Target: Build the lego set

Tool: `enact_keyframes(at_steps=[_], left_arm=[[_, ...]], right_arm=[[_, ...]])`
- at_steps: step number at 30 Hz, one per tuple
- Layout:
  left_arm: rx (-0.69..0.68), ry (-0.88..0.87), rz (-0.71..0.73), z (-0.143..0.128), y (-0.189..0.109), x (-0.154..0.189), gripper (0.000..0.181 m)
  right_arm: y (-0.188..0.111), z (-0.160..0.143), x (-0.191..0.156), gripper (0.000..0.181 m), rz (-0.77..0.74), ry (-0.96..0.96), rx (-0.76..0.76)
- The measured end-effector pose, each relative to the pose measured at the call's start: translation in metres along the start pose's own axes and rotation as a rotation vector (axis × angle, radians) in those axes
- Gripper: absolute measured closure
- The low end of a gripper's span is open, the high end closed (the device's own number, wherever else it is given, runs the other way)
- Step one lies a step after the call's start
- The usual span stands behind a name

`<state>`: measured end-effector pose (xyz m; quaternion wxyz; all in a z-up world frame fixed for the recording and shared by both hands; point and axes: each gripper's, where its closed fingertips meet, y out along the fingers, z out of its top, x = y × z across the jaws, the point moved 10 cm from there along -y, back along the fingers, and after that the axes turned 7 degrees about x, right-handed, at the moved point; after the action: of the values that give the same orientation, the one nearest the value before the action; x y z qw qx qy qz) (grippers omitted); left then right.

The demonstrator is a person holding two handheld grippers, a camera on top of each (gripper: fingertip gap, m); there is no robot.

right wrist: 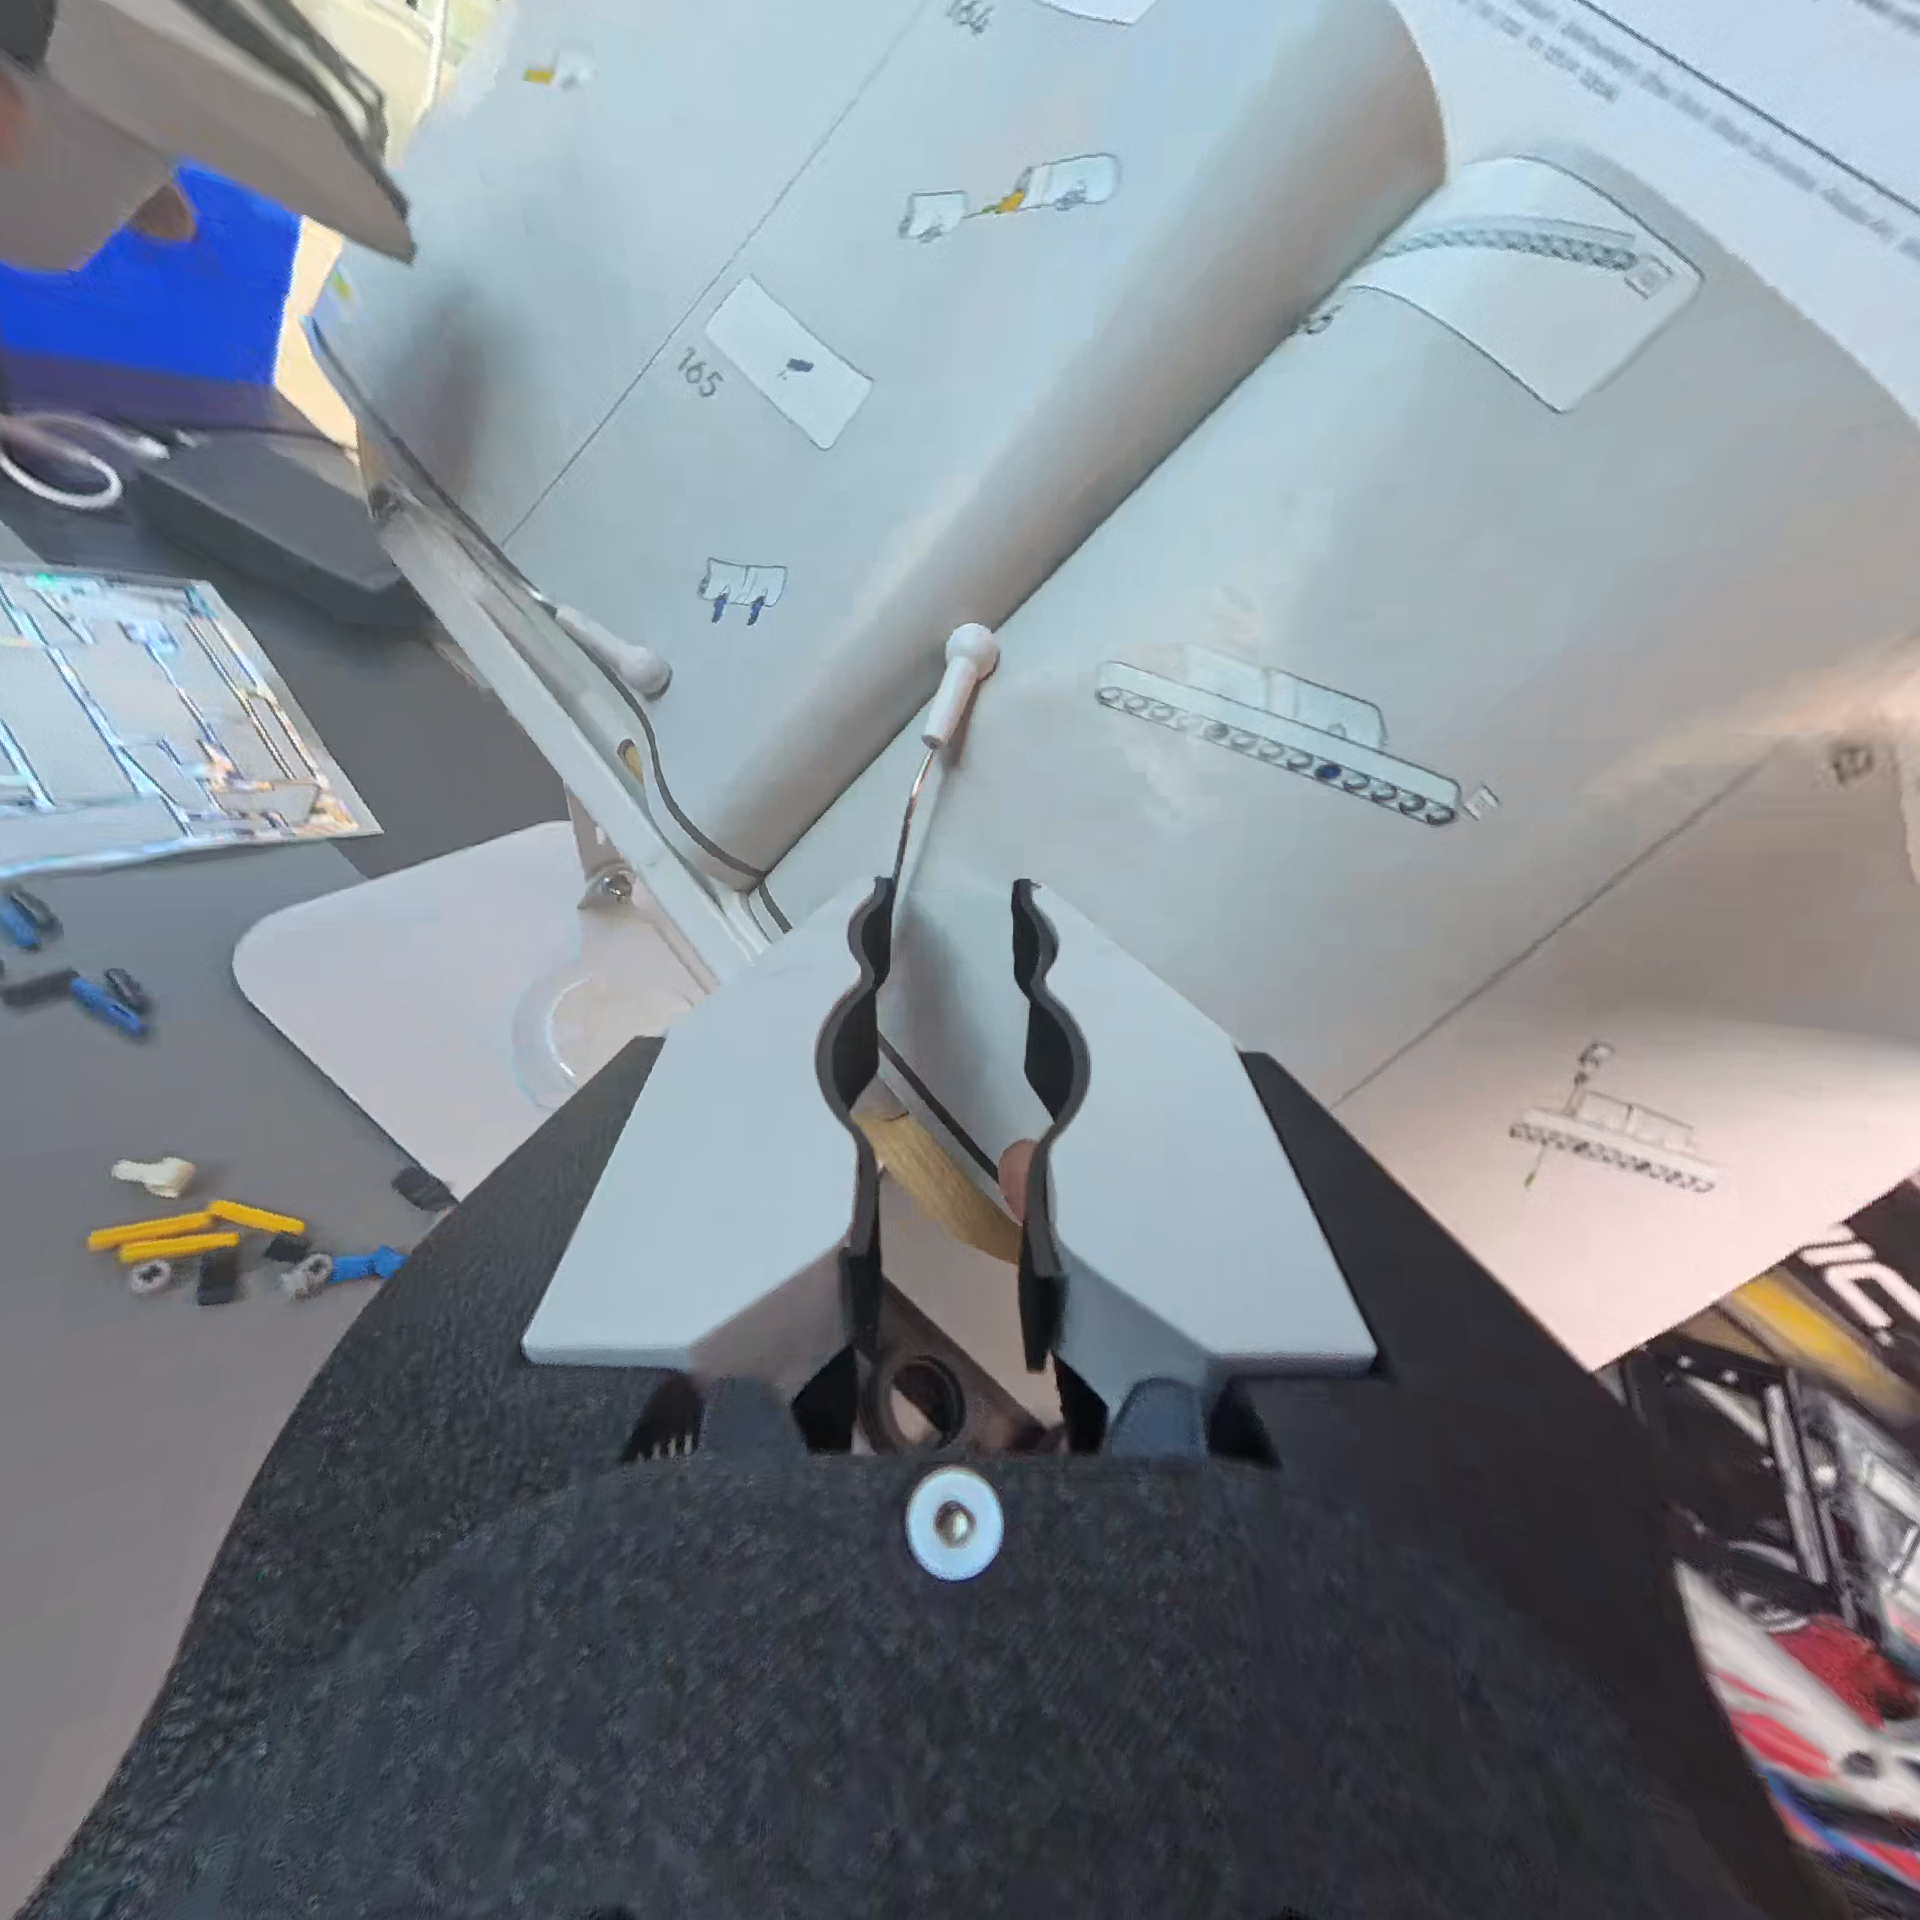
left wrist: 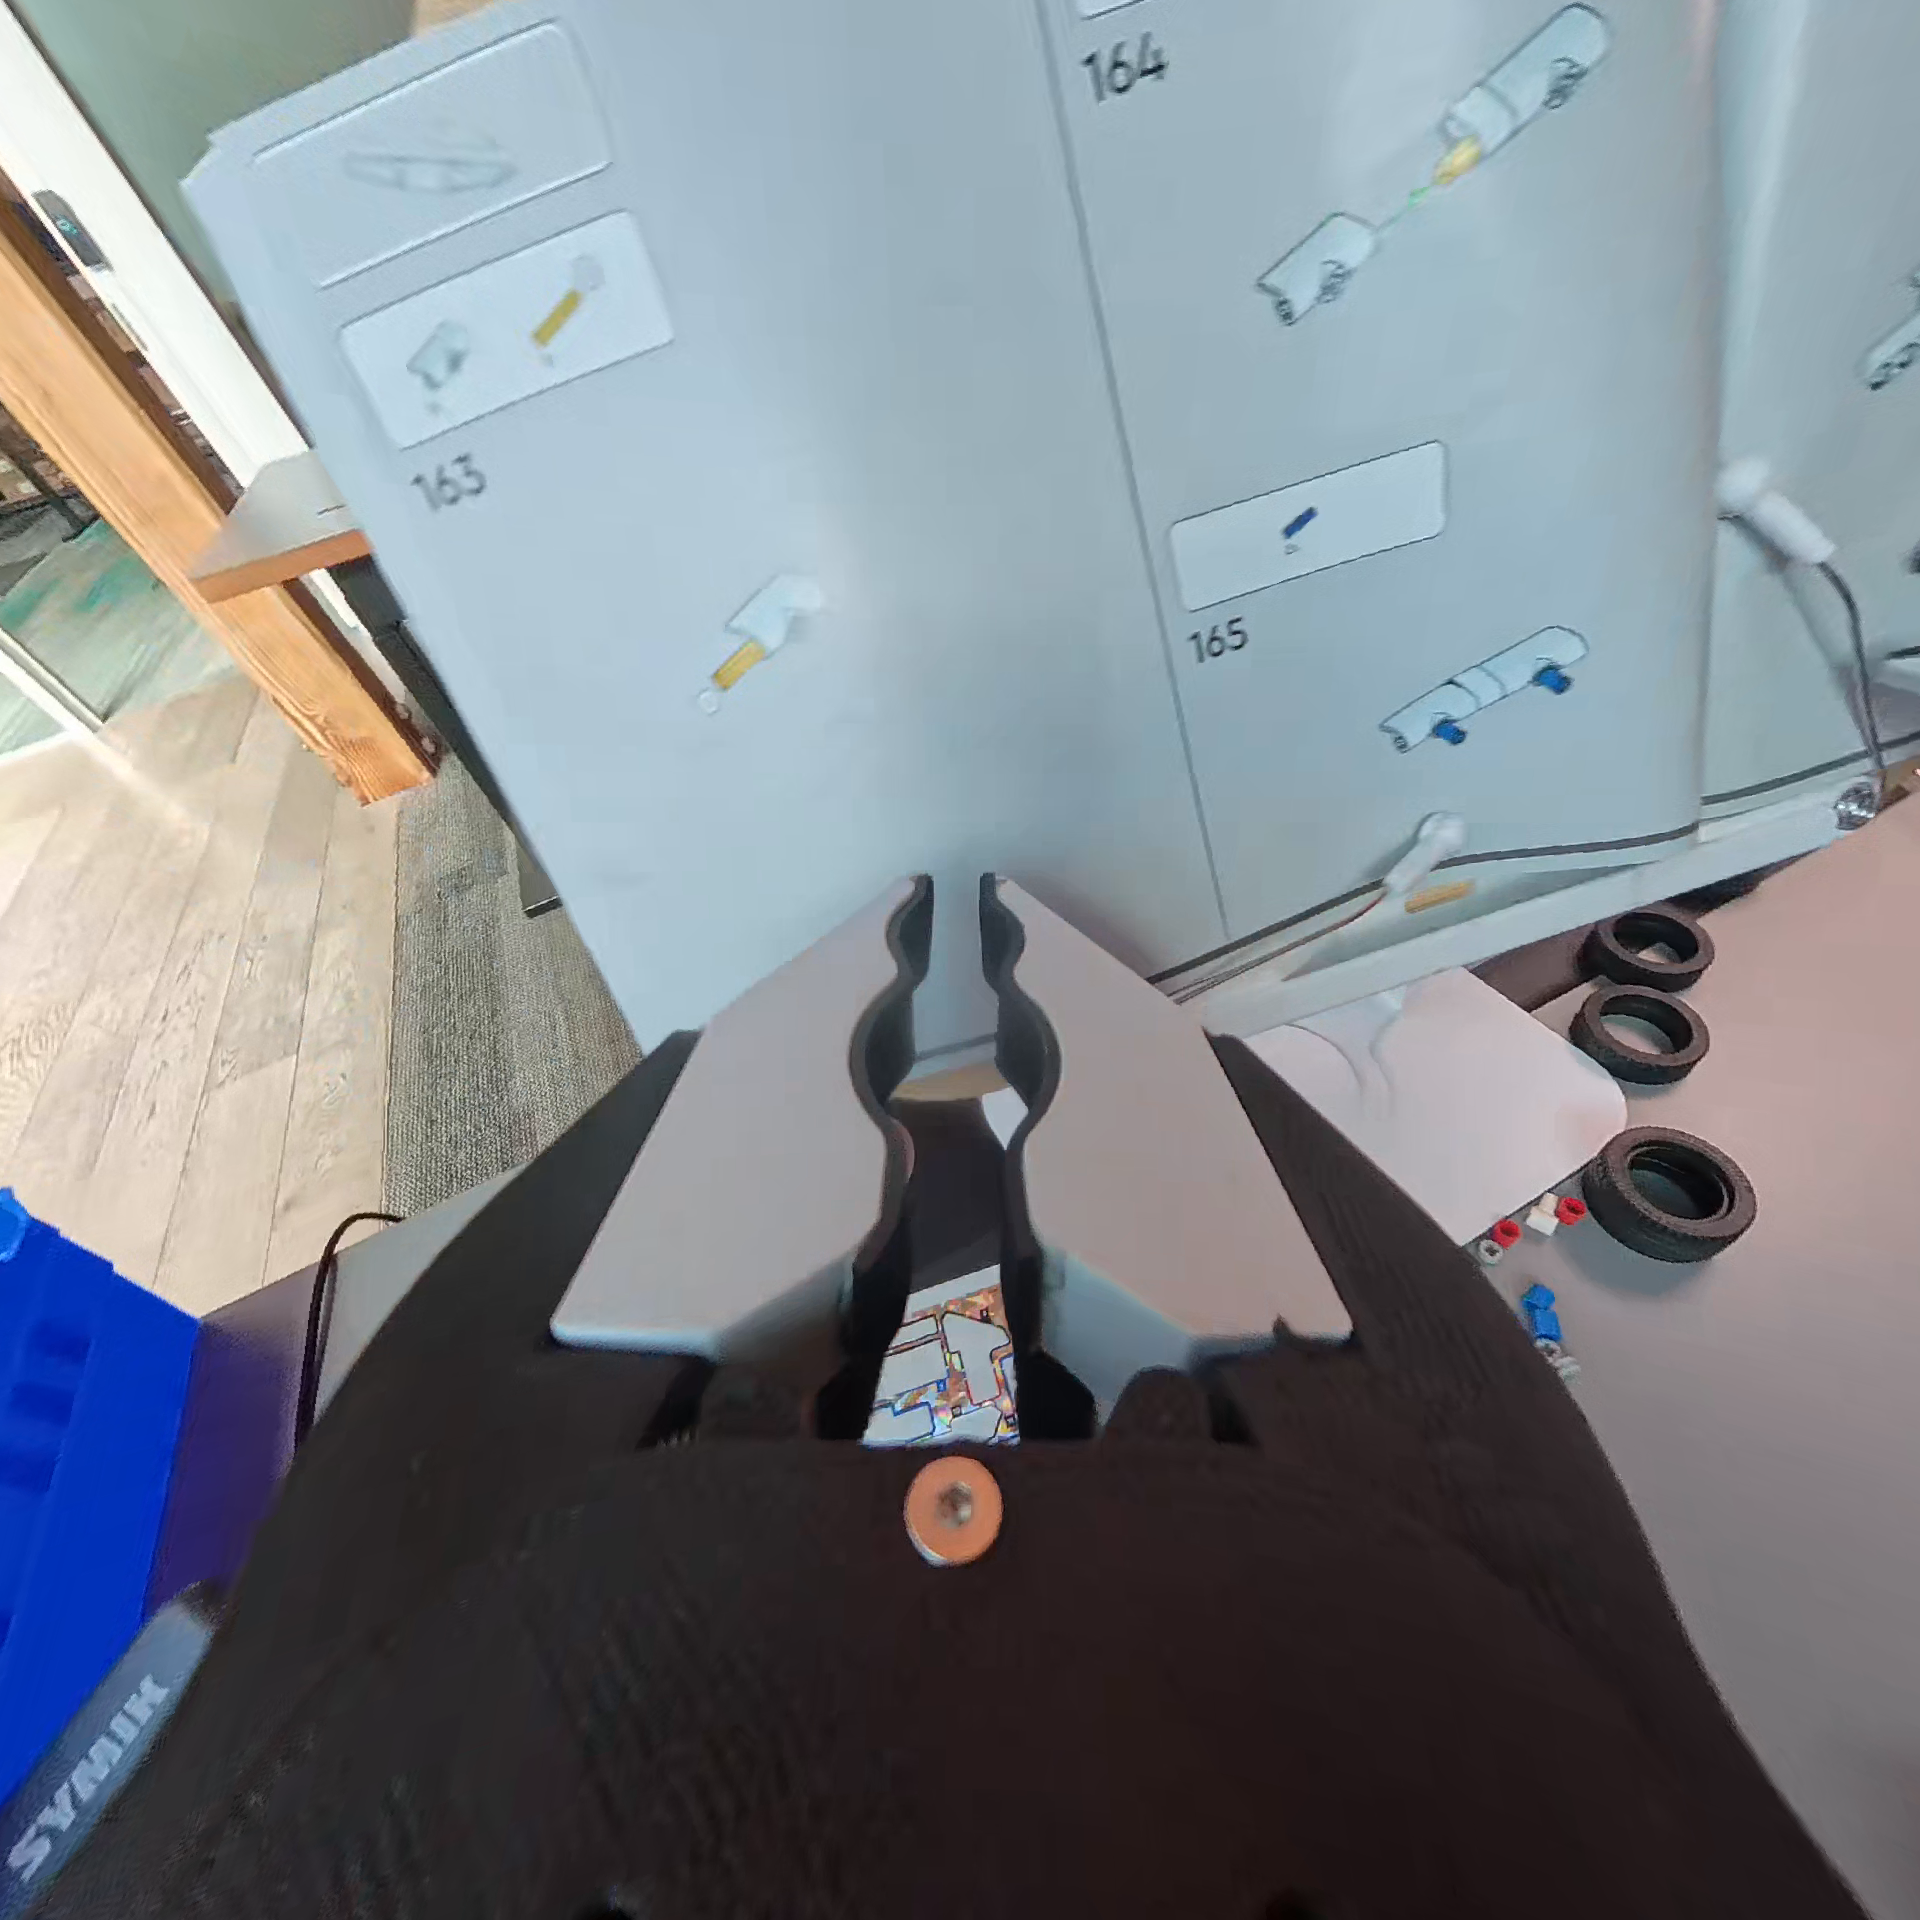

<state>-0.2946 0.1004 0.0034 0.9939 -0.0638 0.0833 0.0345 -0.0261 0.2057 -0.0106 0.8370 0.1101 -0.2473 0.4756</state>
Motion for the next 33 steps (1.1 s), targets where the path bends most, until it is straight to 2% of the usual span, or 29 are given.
enact_keyframes(at_steps=[2, 4, 9, 16, 21, 26, 30, 33], left_arm=[[0.002, -0.027, 0.024, -0.008, -0.005, -0.013, 0.174], [-0.013, -0.047, 0.037, -0.016, -0.007, -0.020, 0.173], [0.002, -0.047, 0.037, -0.022, -0.009, -0.015, 0.173], [0.028, 0.024, 0.044, -0.019, -0.016, -0.001, 0.175], [0.029, 0.034, 0.042, -0.019, -0.020, 0.002, 0.173], [0.082, 0.037, 0.047, -0.018, -0.031, 0.003, 0.175], [0.163, 0.020, 0.057, -0.015, -0.047, 0.002, 0.175], [0.226, -0.043, 0.032, -0.016, -0.065, 0.009, 0.177]], right_arm=[[-0.009, -0.002, 0.009, 0.161, -0.064, 0.109, 0.008], [-0.009, -0.011, 0.018, 0.164, -0.147, 0.137, -0.071], [0.005, -0.020, 0.026, 0.179, -0.220, 0.031, -0.111], [0.020, -0.029, 0.044, 0.174, -0.208, 0.090, -0.103], [0.010, -0.027, 0.043, 0.172, -0.168, 0.127, -0.073], [-0.038, -0.020, 0.029, 0.164, -0.036, 0.250, 0.059], [-0.101, -0.019, 0.006, 0.161, 0.138, 0.325, 0.155], [-0.154, -0.023, -0.016, 0.159, 0.330, 0.310, 0.160]])
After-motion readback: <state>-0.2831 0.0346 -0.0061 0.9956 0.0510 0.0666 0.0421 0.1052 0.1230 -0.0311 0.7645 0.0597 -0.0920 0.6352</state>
